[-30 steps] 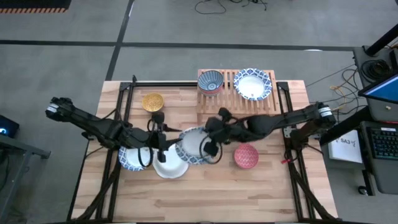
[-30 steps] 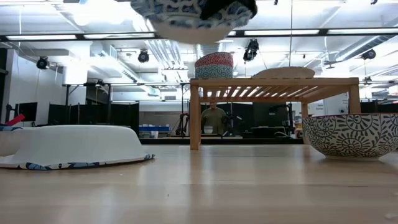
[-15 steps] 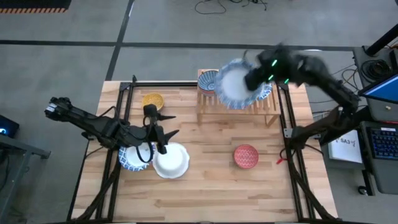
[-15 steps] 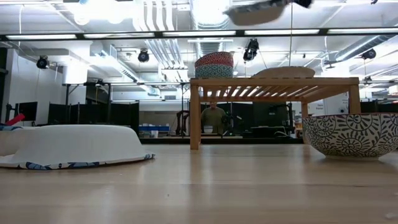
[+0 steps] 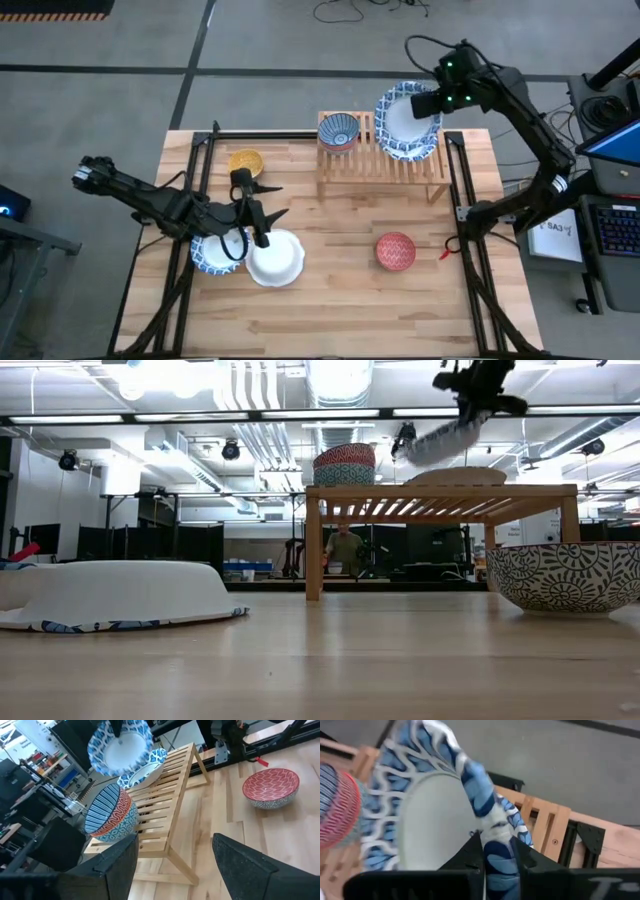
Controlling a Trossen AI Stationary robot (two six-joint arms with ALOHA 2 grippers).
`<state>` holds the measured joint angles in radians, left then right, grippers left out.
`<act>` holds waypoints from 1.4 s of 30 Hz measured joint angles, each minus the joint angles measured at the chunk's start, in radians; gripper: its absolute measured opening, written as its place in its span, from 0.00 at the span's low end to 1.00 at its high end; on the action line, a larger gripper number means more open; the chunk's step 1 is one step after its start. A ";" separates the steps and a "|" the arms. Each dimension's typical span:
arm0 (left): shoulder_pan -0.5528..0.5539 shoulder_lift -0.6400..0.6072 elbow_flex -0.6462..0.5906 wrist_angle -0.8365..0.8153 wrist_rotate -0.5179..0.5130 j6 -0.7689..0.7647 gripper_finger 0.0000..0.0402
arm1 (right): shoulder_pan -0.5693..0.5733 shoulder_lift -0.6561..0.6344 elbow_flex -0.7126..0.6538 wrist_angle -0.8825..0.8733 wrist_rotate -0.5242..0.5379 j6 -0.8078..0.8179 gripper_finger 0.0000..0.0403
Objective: Place and stack bowls onto a shelf
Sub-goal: Stack the white patterned bowl on top of the white patterned bowl on the shelf, then stack the white patterned bowl on top of the white patterned bowls on the shelf
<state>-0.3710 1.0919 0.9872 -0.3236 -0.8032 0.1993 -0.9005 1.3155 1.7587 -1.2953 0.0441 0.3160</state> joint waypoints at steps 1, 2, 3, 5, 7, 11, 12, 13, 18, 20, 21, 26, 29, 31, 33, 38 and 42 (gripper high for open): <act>0.000 0.000 -0.001 -0.002 0.000 -0.002 0.59 | 0.000 0.011 0.000 -0.002 0.000 -0.008 0.11; 0.000 0.000 -0.001 -0.002 0.000 -0.004 0.59 | 0.000 0.019 0.000 -0.001 0.000 -0.017 0.13; 0.000 0.000 -0.001 -0.003 0.000 -0.008 0.59 | 0.000 0.028 0.000 -0.001 0.000 -0.021 0.15; 0.000 0.000 -0.001 -0.010 0.000 -0.017 0.59 | 0.000 0.041 0.004 0.002 0.001 -0.021 0.21; 0.000 0.000 -0.001 -0.015 0.001 -0.027 0.59 | -0.002 0.050 0.010 0.003 0.001 -0.021 0.26; 0.000 0.000 -0.002 -0.018 0.001 -0.037 0.59 | -0.012 0.063 0.019 -0.002 0.007 -0.022 0.36; 0.000 0.000 -0.002 -0.018 0.001 -0.037 0.59 | -0.013 0.063 0.019 -0.004 0.008 -0.023 0.38; 0.000 0.000 -0.002 -0.018 0.001 -0.037 0.59 | -0.017 0.061 0.019 -0.004 0.008 -0.024 0.39; 0.000 0.000 -0.002 -0.020 0.001 -0.046 0.59 | -0.023 0.042 0.019 -0.005 0.020 -0.029 0.42; 0.000 0.000 -0.005 -0.029 0.001 -0.063 0.59 | -0.022 0.030 0.019 -0.005 0.016 -0.040 0.41; 0.000 0.000 -0.007 -0.043 0.002 -0.074 0.59 | -0.017 0.023 0.019 -0.005 0.007 -0.046 0.40; 0.000 0.000 -0.033 -0.194 0.118 -0.201 0.59 | 0.071 -0.052 0.006 -0.002 0.001 -0.047 0.38; 0.000 0.000 -0.097 -0.201 0.239 -0.259 0.59 | 0.166 -0.119 -0.012 0.008 0.009 -0.021 0.36; 0.000 0.000 -0.147 -0.193 0.313 -0.282 0.59 | 0.252 -0.169 -0.040 0.043 0.014 0.011 0.35; -0.001 0.001 -0.190 -0.193 0.368 -0.306 0.59 | 0.354 -0.217 -0.088 0.101 0.017 0.050 0.34; -0.001 0.015 -0.239 -0.181 0.480 -0.378 0.57 | 0.644 -0.286 -0.269 0.301 0.063 0.149 0.33; -0.009 0.077 -0.242 -0.164 0.549 -0.417 0.54 | 0.856 -0.272 -0.420 0.501 0.095 0.189 0.33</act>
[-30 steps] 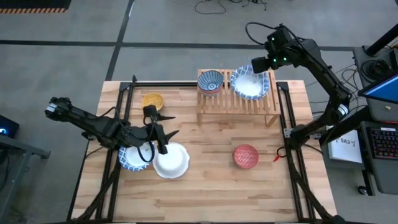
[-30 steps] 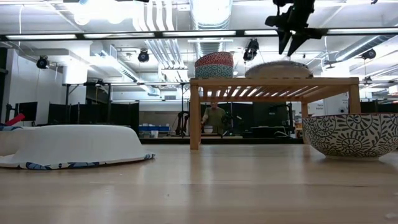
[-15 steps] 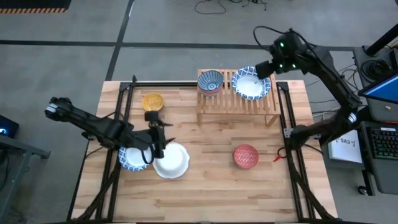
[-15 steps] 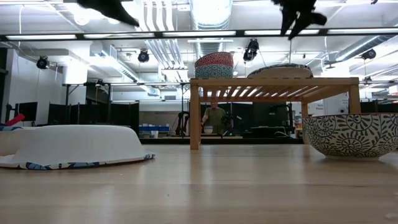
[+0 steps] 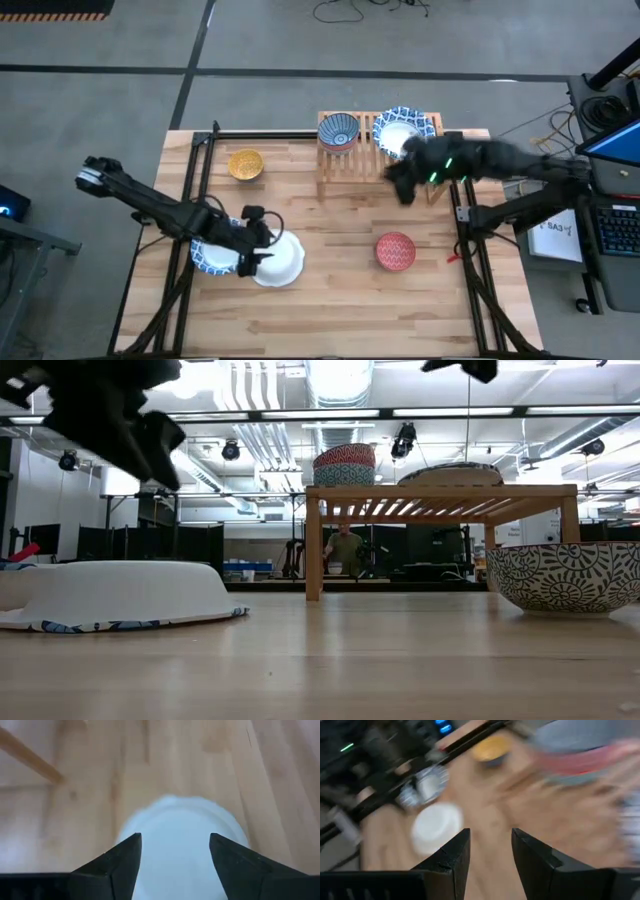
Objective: Place and stack bowls onto a shelf
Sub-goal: Stack the white patterned bowl on top of the white patterned bowls on the shelf
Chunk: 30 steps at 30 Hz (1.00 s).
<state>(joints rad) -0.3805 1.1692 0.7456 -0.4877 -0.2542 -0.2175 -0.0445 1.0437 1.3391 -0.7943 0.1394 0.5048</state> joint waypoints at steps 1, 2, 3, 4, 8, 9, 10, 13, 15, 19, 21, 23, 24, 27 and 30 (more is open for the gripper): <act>-0.005 0.023 0.000 0.000 0.020 -0.002 0.52 | 0.044 0.013 -0.031 0.047 0.006 0.006 0.33; -0.011 0.047 0.000 -0.002 0.034 -0.002 0.50 | 0.086 0.028 -0.055 0.087 0.015 0.014 0.32; -0.018 0.072 0.000 -0.004 0.037 -0.002 0.48 | 0.126 0.045 -0.076 0.122 0.022 0.019 0.32; -0.023 0.094 0.000 -0.004 0.037 -0.002 0.46 | 0.162 0.064 -0.091 0.149 0.028 0.021 0.32; -0.036 0.184 0.014 -0.008 0.037 -0.003 0.37 | 0.277 0.149 -0.113 0.179 0.075 0.067 0.30; -0.037 0.204 0.021 -0.009 0.037 -0.005 0.34 | 0.298 0.170 -0.114 0.175 0.084 0.081 0.30; -0.038 0.224 0.029 -0.007 0.037 -0.005 0.32 | 0.319 0.191 -0.114 0.174 0.091 0.086 0.29; -0.038 0.278 0.052 -0.006 0.037 -0.006 0.25 | 0.372 0.248 -0.114 0.177 0.098 0.114 0.28; -0.038 0.314 0.074 0.001 0.037 -0.002 0.21 | 0.399 0.283 -0.114 0.185 0.100 0.132 0.26; -0.034 0.394 0.124 0.106 0.011 0.066 0.16 | 0.441 0.360 -0.114 0.224 0.152 0.140 0.24; -0.029 0.434 0.160 0.176 -0.033 0.129 0.14 | 0.451 0.398 -0.114 0.252 0.173 0.133 0.23; -0.027 0.458 0.207 0.168 -0.053 0.192 0.13 | 0.453 0.441 -0.114 0.285 0.177 0.138 0.22; -0.027 0.466 0.231 0.150 -0.060 0.211 0.12 | 0.453 0.461 -0.114 0.307 0.177 0.157 0.22; -0.029 0.473 0.291 0.072 -0.077 0.233 0.11 | 0.445 0.530 -0.114 0.364 0.164 0.201 0.25; -0.028 0.455 0.335 -0.020 -0.078 0.234 0.11 | 0.430 0.594 -0.111 0.364 0.141 0.237 0.30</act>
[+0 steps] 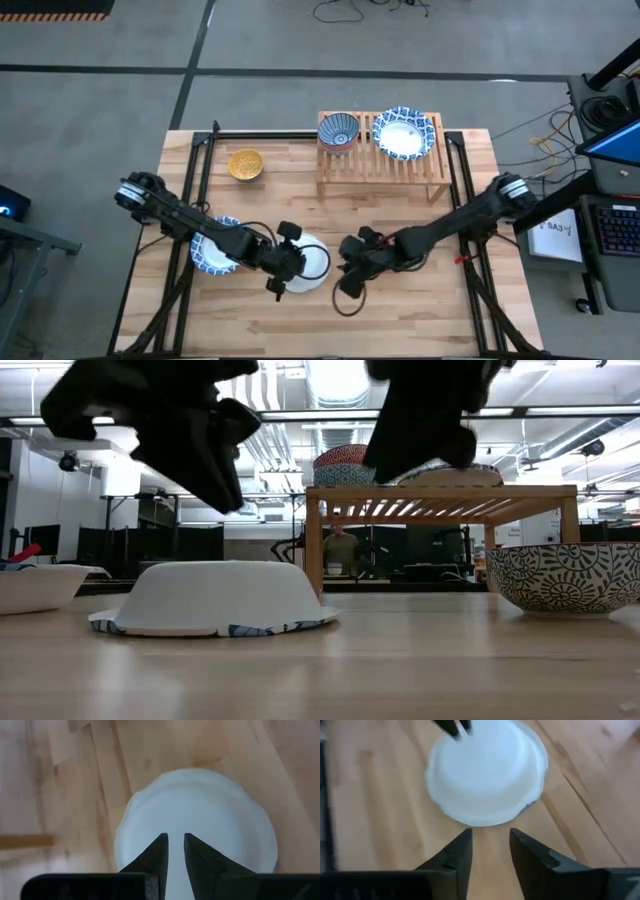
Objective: Place and stack bowls onto a shelf
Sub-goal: Stack the white patterned bowl on top of the white patterned bowls on the shelf
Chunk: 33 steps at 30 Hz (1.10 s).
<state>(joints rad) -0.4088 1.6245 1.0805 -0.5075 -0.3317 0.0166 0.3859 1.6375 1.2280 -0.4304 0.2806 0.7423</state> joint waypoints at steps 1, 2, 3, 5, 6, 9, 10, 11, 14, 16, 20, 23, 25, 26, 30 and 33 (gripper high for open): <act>-0.001 -0.009 0.006 -0.034 0.001 -0.003 0.11 | -0.006 0.015 0.000 0.001 0.000 0.008 0.33; -0.004 -0.021 0.007 -0.061 0.000 -0.010 0.11 | -0.014 0.033 0.000 0.001 0.001 0.016 0.35; -0.008 -0.032 0.001 -0.076 0.000 -0.018 0.11 | -0.022 0.047 0.000 0.003 0.001 0.019 0.38; -0.016 -0.053 -0.027 -0.099 0.001 -0.045 0.11 | -0.040 0.076 0.000 0.006 0.004 0.020 0.43; -0.018 -0.060 -0.043 -0.104 0.002 -0.059 0.11 | -0.048 0.086 0.000 0.013 0.004 0.020 0.46; -0.023 -0.079 -0.103 -0.081 0.027 -0.105 0.11 | -0.074 0.114 -0.001 0.060 -0.019 0.015 0.52; -0.026 -0.083 -0.123 -0.069 0.047 -0.123 0.11 | -0.082 0.118 -0.001 0.070 -0.028 0.009 0.54; -0.028 -0.084 -0.143 -0.056 0.068 -0.140 0.11 | -0.091 0.126 -0.001 0.080 -0.034 0.008 0.55; -0.053 -0.083 -0.192 -0.026 0.127 -0.186 0.10 | -0.118 0.149 -0.003 0.119 -0.062 0.012 0.58; -0.075 -0.082 -0.205 0.003 0.136 -0.210 0.10 | -0.137 0.161 -0.010 0.134 -0.091 0.013 0.58; -0.114 -0.079 -0.213 0.007 0.135 -0.269 0.10 | -0.170 0.176 -0.042 0.237 -0.148 0.014 0.58; -0.143 -0.079 -0.213 0.004 0.135 -0.301 0.09 | -0.186 0.179 -0.091 0.346 -0.188 0.028 0.58; -0.159 -0.078 -0.216 0.000 0.135 -0.317 0.09 | -0.198 0.178 -0.127 0.412 -0.211 0.054 0.58; -0.164 -0.078 -0.219 0.001 0.135 -0.325 0.09 | -0.204 0.178 -0.144 0.450 -0.220 0.069 0.58; -0.169 -0.077 -0.246 0.030 0.135 -0.354 0.09 | -0.224 0.177 -0.199 0.534 -0.236 0.122 0.58; -0.169 -0.063 -0.253 0.098 0.140 -0.359 0.09 | -0.233 0.177 -0.221 0.540 -0.237 0.139 0.58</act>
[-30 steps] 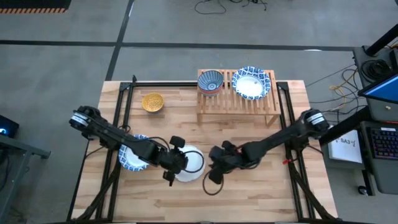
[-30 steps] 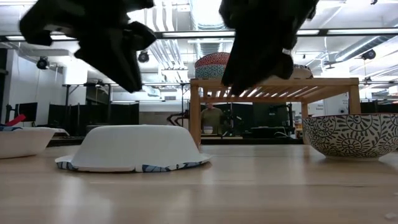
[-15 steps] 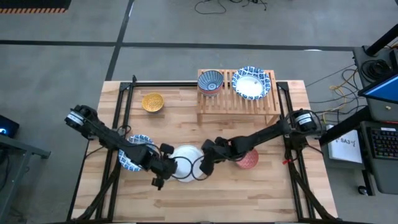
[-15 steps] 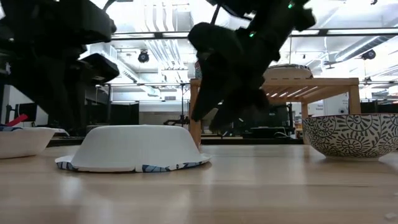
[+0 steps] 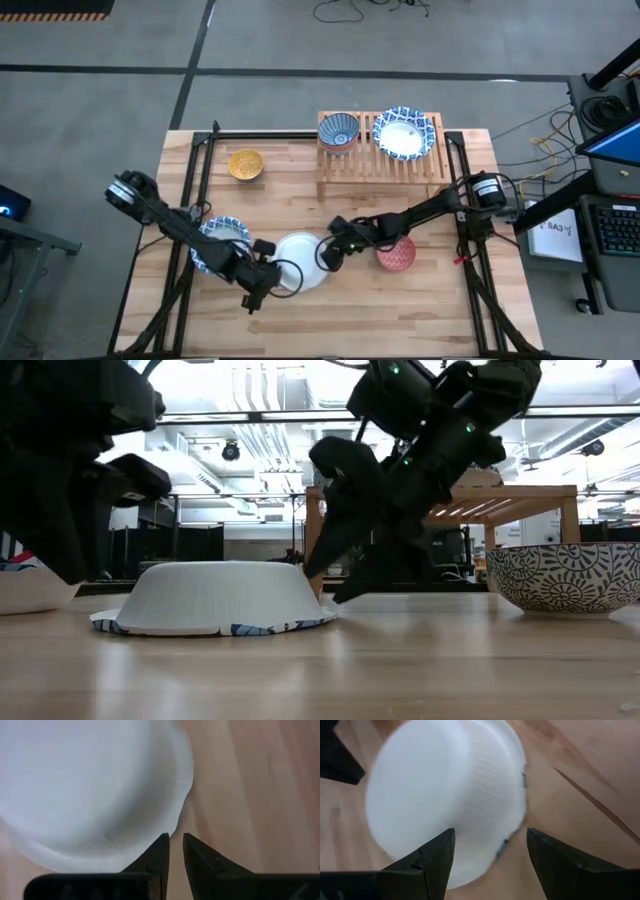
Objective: Place and stack bowls onto a shelf
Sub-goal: Stack the white patterned bowl on top of the white patterned bowls on the shelf
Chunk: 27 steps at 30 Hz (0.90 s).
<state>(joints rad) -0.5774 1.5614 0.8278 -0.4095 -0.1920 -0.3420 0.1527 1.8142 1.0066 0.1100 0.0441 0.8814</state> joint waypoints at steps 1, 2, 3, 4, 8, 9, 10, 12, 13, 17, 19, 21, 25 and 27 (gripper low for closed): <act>0.000 0.008 -0.001 0.002 0.004 0.000 0.09 | -0.001 0.001 -0.005 0.000 0.000 0.005 0.58; 0.000 0.018 -0.002 0.000 0.016 -0.002 0.09 | -0.003 0.002 -0.009 -0.001 0.000 0.010 0.58; 0.000 0.028 -0.002 0.000 0.026 -0.007 0.09 | -0.003 0.003 -0.011 -0.001 0.000 0.010 0.58; 0.000 0.037 -0.004 0.001 0.027 -0.012 0.09 | -0.003 0.003 -0.012 0.000 0.000 0.010 0.58; 0.000 0.071 -0.005 0.024 0.046 -0.019 0.09 | -0.003 0.003 -0.012 0.000 0.002 0.010 0.58; 0.001 0.074 -0.005 0.028 0.046 -0.019 0.09 | -0.003 0.003 -0.011 0.001 0.005 0.010 0.58; 0.001 0.076 -0.005 0.035 0.046 -0.019 0.09 | -0.003 0.003 -0.011 0.004 0.008 0.010 0.58; 0.003 0.081 -0.005 0.046 0.046 -0.019 0.09 | -0.003 0.003 -0.011 0.006 0.008 0.010 0.58; 0.004 0.082 -0.007 0.049 0.046 -0.019 0.09 | -0.003 0.003 -0.012 0.009 0.008 0.010 0.58; 0.006 0.086 -0.044 0.139 0.049 -0.025 0.09 | -0.003 0.003 -0.013 0.040 0.012 0.010 0.58; 0.006 0.083 -0.065 0.176 0.049 -0.031 0.10 | -0.004 0.003 -0.013 0.054 0.016 0.010 0.58; 0.006 0.081 -0.071 0.186 0.049 -0.044 0.10 | -0.004 0.003 -0.013 0.054 0.021 0.010 0.58; 0.006 0.081 -0.075 0.192 0.049 -0.053 0.10 | -0.004 0.003 -0.013 0.057 0.028 0.010 0.58; 0.007 0.081 -0.076 0.195 0.050 -0.053 0.10 | -0.005 0.003 -0.013 0.055 0.028 0.008 0.58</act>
<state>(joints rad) -0.5703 1.6421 0.7517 -0.2143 -0.1422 -0.3946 0.1474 1.8175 0.9936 0.1646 0.0719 0.8891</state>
